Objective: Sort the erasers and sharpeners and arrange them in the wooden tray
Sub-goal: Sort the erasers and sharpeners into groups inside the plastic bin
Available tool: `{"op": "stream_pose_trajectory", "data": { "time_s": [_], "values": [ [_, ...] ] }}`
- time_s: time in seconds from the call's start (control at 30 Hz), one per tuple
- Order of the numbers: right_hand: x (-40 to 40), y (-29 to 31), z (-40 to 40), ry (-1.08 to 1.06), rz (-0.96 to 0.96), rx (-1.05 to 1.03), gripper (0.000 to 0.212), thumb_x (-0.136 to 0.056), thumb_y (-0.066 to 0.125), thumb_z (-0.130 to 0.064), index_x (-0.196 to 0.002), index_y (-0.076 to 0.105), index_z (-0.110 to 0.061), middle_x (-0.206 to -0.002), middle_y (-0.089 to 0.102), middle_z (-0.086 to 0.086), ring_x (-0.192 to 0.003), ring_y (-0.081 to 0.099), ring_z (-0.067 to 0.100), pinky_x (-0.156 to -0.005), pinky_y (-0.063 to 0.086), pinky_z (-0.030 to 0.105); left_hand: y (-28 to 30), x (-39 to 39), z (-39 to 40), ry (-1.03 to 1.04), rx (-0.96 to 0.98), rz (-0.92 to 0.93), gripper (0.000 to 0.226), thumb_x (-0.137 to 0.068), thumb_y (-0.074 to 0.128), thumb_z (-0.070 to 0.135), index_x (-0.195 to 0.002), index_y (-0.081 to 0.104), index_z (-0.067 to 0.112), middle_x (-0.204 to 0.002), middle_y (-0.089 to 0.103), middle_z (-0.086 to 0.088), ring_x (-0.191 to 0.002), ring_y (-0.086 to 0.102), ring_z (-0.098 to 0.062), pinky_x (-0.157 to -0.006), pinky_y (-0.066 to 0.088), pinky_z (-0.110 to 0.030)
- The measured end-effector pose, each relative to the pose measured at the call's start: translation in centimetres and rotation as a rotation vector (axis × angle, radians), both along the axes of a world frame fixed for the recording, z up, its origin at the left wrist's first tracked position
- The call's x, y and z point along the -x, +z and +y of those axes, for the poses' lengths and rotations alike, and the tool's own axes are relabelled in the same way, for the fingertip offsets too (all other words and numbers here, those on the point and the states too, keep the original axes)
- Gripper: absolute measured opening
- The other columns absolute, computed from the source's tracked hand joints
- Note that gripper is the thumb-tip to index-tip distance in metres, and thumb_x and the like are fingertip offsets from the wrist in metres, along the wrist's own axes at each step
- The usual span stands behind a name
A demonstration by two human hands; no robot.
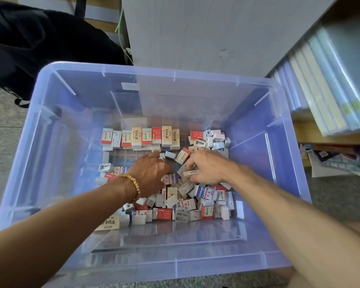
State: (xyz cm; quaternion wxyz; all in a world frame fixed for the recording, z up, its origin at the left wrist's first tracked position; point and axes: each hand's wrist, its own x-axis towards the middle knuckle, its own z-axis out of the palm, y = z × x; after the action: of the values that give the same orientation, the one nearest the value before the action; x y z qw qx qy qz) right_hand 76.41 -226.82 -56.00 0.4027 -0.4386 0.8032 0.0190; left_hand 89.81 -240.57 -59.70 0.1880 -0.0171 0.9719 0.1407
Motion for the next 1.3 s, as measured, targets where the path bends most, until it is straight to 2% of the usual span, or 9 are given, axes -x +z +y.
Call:
{"op": "stream_pose_trajectory", "data": {
  "time_s": [0.13, 0.23, 0.5, 0.63, 0.7, 0.83, 0.93, 1.07, 1.3],
  "values": [
    [-1.3, -0.8, -0.3, 0.073, -0.137, -0.073, 0.01, -0.087, 0.075, -0.03, -0.085, 0.067, -0.034, -0.09, 0.063, -0.013, -0.087, 0.061, 0.014, -0.07, 0.047, 0.028, 0.2, -0.6, -0.2, 0.105, -0.119, -0.024, 0.024, -0.095, 0.059, 0.025, -0.117, 0.067, 0.022, -0.1, 0.069, 0.001, -0.092, 0.046, -0.012, -0.075, 0.04, -0.024],
    [-1.8, -1.0, -0.5, 0.085, -0.131, -0.09, 0.013, -0.086, 0.076, -0.03, -0.085, 0.063, -0.03, -0.096, 0.068, -0.003, -0.09, 0.064, 0.019, -0.078, 0.055, 0.037, 1.5, -0.7, -0.7, 0.202, -0.273, -0.065, 0.017, -0.09, 0.066, 0.019, -0.106, 0.072, 0.018, -0.097, 0.072, 0.0, -0.086, 0.065, -0.017, -0.075, 0.055, -0.031],
    [-2.2, -1.1, -1.0, 0.157, -0.035, -0.133, 0.018, -0.086, 0.075, -0.021, -0.1, 0.064, -0.02, -0.092, 0.065, -0.004, -0.084, 0.064, 0.017, -0.066, 0.051, 0.029, 3.1, -1.1, -1.0, 0.443, -0.382, -0.209, 0.011, -0.084, 0.073, 0.015, -0.087, 0.062, 0.015, -0.076, 0.055, 0.008, -0.067, 0.052, -0.009, -0.054, 0.035, -0.014],
    [-2.7, -1.3, -1.2, 0.225, 0.025, -0.189, 0.028, -0.09, 0.068, -0.015, -0.117, 0.064, -0.023, -0.1, 0.069, 0.0, -0.094, 0.065, 0.02, -0.098, 0.048, 0.042, 4.4, -1.9, -2.0, 0.642, -0.458, -0.207, 0.013, -0.084, 0.074, 0.014, -0.084, 0.062, 0.012, -0.08, 0.065, -0.004, -0.067, 0.059, -0.016, -0.051, 0.043, -0.021],
    [-2.4, -1.5, -1.1, 0.221, 0.065, -0.163, 0.017, -0.09, 0.066, -0.014, -0.105, 0.067, -0.022, -0.093, 0.067, -0.003, -0.092, 0.062, 0.018, -0.105, 0.038, 0.045, 5.0, -2.7, -2.6, 0.81, -0.514, -0.182, 0.014, -0.083, 0.077, 0.012, -0.084, 0.062, 0.01, -0.081, 0.07, -0.009, -0.065, 0.066, -0.017, -0.051, 0.051, -0.024],
    [-1.4, -0.3, -1.5, -0.111, -0.045, 0.052, 0.012, -0.092, 0.067, -0.019, -0.081, 0.064, -0.023, -0.077, 0.061, -0.005, -0.076, 0.06, 0.016, -0.076, 0.044, 0.031, 5.8, -3.8, -3.3, 1.123, -0.676, -0.108, 0.018, -0.081, 0.078, 0.008, -0.089, 0.064, 0.002, -0.085, 0.073, -0.017, -0.068, 0.071, -0.023, -0.071, 0.061, -0.031],
    [-1.1, 1.0, -2.3, -0.455, -0.22, 0.221, 0.008, -0.093, 0.069, -0.023, -0.089, 0.066, -0.017, -0.073, 0.06, -0.002, -0.057, 0.053, 0.014, -0.05, 0.037, 0.025, 6.8, -3.9, -3.4, 1.22, -0.773, -0.06, 0.019, -0.081, 0.078, 0.006, -0.091, 0.065, -0.003, -0.088, 0.071, -0.02, -0.071, 0.072, -0.025, -0.072, 0.062, -0.033],
    [-1.7, 1.8, -3.7, -0.744, -0.437, 0.295, 0.012, -0.091, 0.071, -0.016, -0.1, 0.071, -0.008, -0.089, 0.074, 0.007, -0.07, 0.074, 0.017, -0.065, 0.061, 0.032, 10.0, -4.8, -3.4, 1.246, -0.807, 0.047, 0.015, -0.083, 0.075, 0.004, -0.088, 0.062, 0.001, -0.076, 0.067, -0.011, -0.059, 0.07, -0.016, -0.068, 0.061, -0.03],
    [-4.1, 3.6, -8.2, -0.971, -0.673, 0.339, 0.013, -0.092, 0.065, 0.001, -0.104, 0.062, 0.001, -0.107, 0.071, 0.019, -0.092, 0.074, 0.031, -0.082, 0.061, 0.045, 17.4, -8.6, -4.1, 1.22, -0.857, 0.262, 0.011, -0.083, 0.075, 0.008, -0.09, 0.068, 0.002, -0.079, 0.073, -0.014, -0.068, 0.072, -0.021, -0.067, 0.061, -0.026]
  ]
}}
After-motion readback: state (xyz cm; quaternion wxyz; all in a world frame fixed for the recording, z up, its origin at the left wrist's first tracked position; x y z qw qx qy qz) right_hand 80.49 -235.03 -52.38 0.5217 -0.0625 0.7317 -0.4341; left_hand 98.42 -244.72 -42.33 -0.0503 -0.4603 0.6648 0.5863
